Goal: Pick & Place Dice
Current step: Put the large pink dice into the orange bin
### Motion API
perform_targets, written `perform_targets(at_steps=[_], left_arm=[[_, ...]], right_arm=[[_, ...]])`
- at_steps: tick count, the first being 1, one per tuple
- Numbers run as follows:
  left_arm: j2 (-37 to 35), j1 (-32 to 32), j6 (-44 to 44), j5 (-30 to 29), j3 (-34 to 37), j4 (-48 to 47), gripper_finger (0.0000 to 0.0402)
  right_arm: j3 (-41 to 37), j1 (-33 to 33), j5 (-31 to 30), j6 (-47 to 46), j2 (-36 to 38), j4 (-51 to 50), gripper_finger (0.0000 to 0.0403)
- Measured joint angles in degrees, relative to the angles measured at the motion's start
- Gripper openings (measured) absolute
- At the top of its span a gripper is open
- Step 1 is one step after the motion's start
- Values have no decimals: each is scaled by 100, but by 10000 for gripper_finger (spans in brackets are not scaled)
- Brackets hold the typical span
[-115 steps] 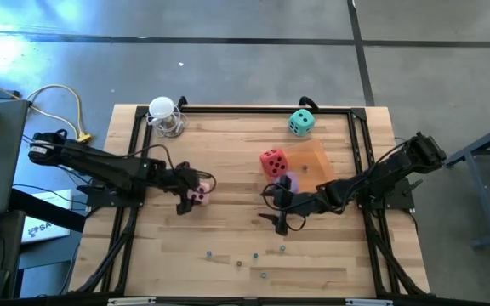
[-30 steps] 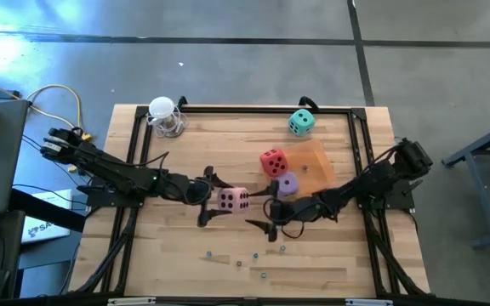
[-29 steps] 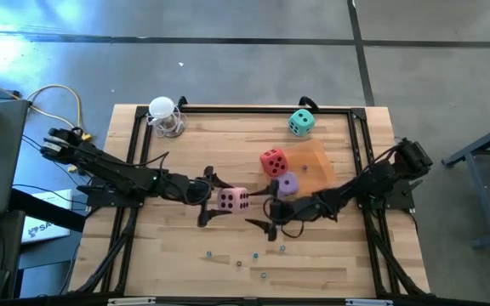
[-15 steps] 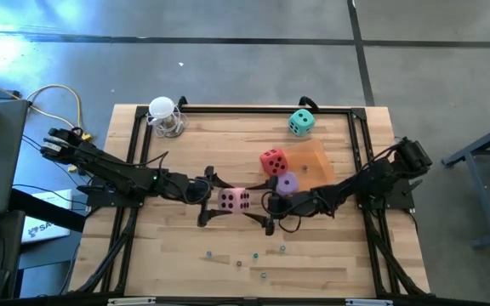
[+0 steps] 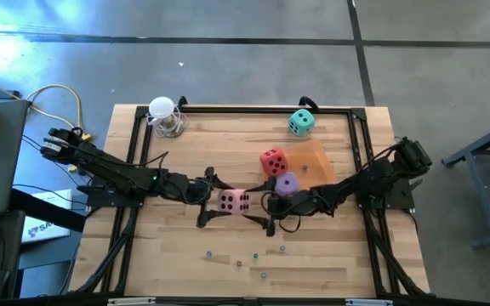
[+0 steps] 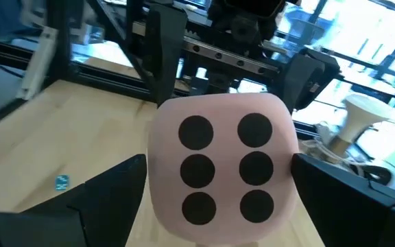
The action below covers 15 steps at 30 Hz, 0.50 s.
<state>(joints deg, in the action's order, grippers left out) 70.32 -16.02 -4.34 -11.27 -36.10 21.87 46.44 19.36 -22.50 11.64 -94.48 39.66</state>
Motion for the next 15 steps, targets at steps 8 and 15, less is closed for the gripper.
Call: perform_targets(at_steps=[8,15], left_arm=[[0,-2,-3,-49,7,-21,352],[2,19,-22,-51,22,-108,352]], right_arm=[[0,-117,147,0,-56,35,354],[0,-137,94,84,-397,354,354]])
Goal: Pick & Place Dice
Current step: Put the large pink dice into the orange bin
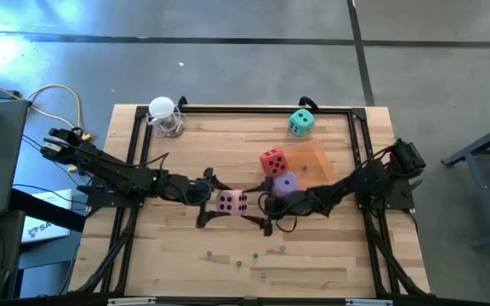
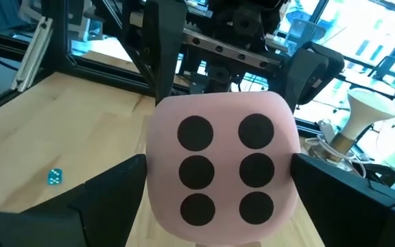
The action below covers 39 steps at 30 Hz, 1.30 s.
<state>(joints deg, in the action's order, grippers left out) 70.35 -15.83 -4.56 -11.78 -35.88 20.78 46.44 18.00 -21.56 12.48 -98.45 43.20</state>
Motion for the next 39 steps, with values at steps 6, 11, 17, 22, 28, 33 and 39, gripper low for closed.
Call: perform_targets(at_steps=[6,11,17,22,28,33,39], left_arm=[[0,19,2,31,0,1,352],[0,23,7,40,0,15,352],[0,23,2,45,-2,23,352],[0,23,1,9,-11,18,352],[0,23,-7,9,-13,15,352],[0,19,-22,53,-13,-7,352],[0,27,-20,-36,-24,31,352]], right_arm=[[0,78,-232,103,-73,132,354],[0,146,-329,90,-73,127,354],[0,138,-311,131,-73,129,354],[0,138,-311,343,-77,122,378],[0,149,-301,394,-79,118,395],[0,149,-118,371,-79,105,398],[2,131,-510,98,-79,218,400]])
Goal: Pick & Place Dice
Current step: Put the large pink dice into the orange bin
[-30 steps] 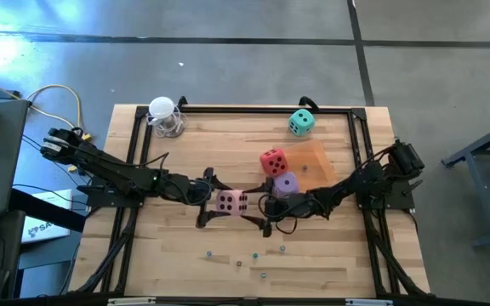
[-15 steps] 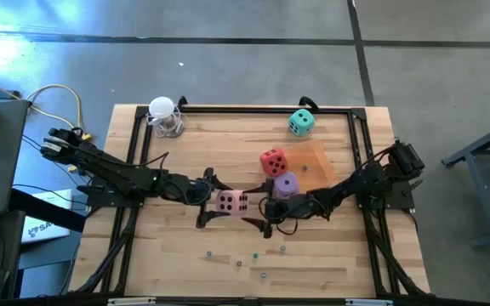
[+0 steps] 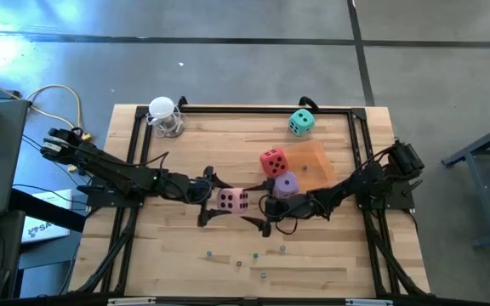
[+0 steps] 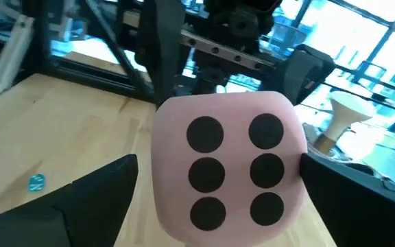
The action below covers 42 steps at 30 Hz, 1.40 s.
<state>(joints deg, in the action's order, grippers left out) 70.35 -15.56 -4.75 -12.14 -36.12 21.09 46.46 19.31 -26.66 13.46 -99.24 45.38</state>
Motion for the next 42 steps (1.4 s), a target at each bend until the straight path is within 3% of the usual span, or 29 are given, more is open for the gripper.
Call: perform_targets(at_steps=[15,28,35,42], left_arm=[[-2,8,7,-18,-11,19,352],[-2,2,16,263,-8,-25,352],[-2,-1,20,284,-2,-18,352],[-2,-3,-17,288,2,-14,352]], right_arm=[[2,2,-874,78,-7,77,398],[0,-247,124,-191,-7,14,398],[0,-247,173,-188,-7,-6,397],[0,-261,412,-378,-5,-16,360]])
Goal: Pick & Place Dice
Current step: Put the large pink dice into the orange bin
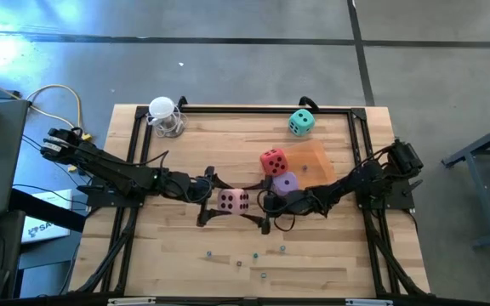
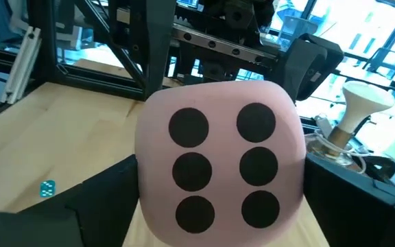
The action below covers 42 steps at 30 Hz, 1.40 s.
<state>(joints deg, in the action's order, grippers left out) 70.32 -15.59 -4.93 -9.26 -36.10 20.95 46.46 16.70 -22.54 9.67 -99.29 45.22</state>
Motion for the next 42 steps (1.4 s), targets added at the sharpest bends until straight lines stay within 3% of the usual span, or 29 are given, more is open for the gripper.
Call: perform_targets(at_steps=[7,25,34,42], left_arm=[[2,-4,-6,4,5,-11,352],[2,-75,45,-372,11,110,352],[-7,-130,549,-573,-10,330,395],[0,-383,1024,-917,-4,659,399]], right_arm=[[0,-4,112,-49,9,-106,328],[2,0,190,-14,18,-162,323],[-9,1,232,-70,-15,-323,322],[-4,50,-293,-55,-1,-520,322]])
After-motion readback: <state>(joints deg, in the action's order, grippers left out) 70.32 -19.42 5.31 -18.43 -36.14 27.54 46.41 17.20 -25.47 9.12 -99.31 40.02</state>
